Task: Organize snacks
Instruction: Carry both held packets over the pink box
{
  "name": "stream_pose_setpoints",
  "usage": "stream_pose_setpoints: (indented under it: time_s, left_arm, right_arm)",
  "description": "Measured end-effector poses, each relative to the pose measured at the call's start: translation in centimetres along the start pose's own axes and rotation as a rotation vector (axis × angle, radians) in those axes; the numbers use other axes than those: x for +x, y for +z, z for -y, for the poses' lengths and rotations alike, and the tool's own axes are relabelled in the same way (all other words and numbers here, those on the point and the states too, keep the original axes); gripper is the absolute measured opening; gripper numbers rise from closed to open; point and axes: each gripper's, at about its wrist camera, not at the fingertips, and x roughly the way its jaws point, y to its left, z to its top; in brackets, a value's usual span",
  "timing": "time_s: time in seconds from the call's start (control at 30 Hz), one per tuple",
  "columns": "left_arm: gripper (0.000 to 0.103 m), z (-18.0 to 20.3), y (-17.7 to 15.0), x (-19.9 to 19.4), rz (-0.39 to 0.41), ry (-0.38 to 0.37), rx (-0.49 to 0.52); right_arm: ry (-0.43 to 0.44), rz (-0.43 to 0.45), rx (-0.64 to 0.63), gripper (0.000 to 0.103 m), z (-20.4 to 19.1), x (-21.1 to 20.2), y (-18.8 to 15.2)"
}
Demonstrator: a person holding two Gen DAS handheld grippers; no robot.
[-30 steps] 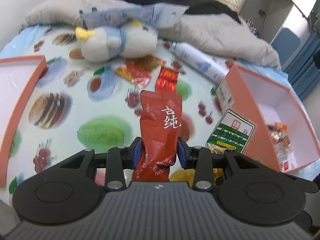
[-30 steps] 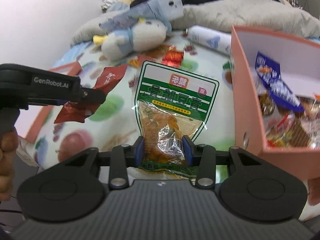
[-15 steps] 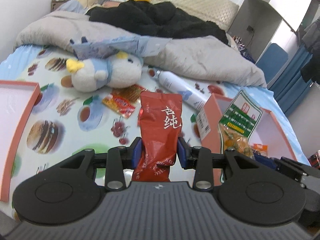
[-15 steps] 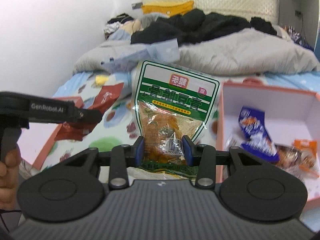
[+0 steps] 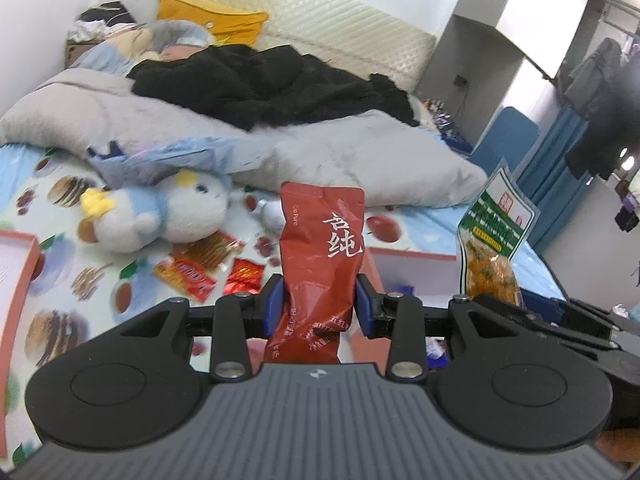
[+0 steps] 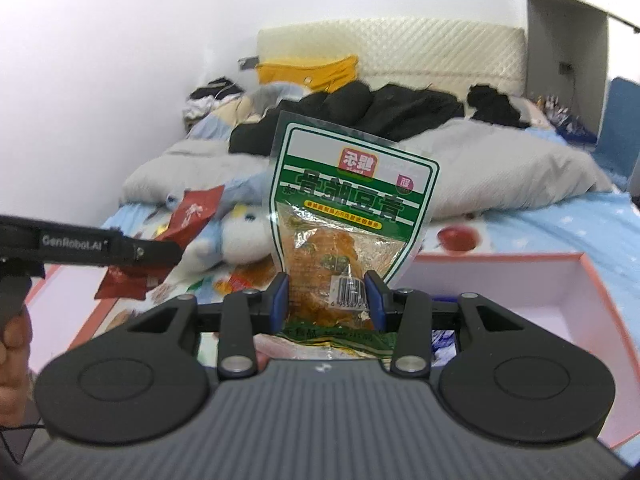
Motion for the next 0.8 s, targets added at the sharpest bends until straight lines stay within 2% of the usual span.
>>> stream_pose_setpoints:
  time_s: [0.33, 0.57, 0.8]
  left_arm:
    - [0.043, 6.0, 1.3, 2.1, -0.005, -0.099, 0.070]
    - [0.043, 10.4, -0.3, 6.4, -0.081, -0.162, 0.104]
    - [0.043, 14.3, -3.1, 11.0, -0.186, -0.172, 0.181]
  right_arm:
    - [-0.104, 0.061, 0.010, 0.044, 3.9, -1.7, 1.5]
    - [-0.172, 0.006, 0.076, 0.044, 8.3, -1.2, -0.4]
    - [-0.224, -0.064, 0.145, 0.044, 12.7, 0.1, -3.8]
